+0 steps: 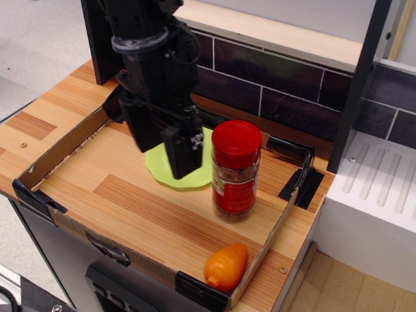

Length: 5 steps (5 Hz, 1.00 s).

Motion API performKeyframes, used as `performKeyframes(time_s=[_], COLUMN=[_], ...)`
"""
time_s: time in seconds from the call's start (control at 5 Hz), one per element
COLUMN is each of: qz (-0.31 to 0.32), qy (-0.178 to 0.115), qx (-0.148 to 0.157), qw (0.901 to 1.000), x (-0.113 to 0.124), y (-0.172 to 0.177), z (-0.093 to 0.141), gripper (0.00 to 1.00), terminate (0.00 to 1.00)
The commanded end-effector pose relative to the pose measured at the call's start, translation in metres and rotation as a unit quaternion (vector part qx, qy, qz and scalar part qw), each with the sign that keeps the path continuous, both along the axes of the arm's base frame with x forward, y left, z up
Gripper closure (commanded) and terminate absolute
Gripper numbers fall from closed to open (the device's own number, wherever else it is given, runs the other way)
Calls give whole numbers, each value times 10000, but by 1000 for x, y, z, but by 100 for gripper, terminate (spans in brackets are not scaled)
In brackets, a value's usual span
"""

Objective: Topple basil bottle

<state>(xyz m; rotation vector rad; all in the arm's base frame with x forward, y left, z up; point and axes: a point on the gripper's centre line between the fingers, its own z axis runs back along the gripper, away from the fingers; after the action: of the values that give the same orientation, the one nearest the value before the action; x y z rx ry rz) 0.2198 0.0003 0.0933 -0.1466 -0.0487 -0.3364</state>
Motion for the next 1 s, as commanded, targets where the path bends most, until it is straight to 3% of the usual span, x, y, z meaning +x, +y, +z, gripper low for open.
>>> performKeyframes(time_s=[0.0,0.4,0.8], qz=[210,413,530], qy=[-396,-234,-386], qx=[101,0,14], qw=[9989,9989,9978], x=[14,26,34], y=[-15,-32,-39], z=[10,12,8], gripper=[0,0,0], terminate=[0,0,0])
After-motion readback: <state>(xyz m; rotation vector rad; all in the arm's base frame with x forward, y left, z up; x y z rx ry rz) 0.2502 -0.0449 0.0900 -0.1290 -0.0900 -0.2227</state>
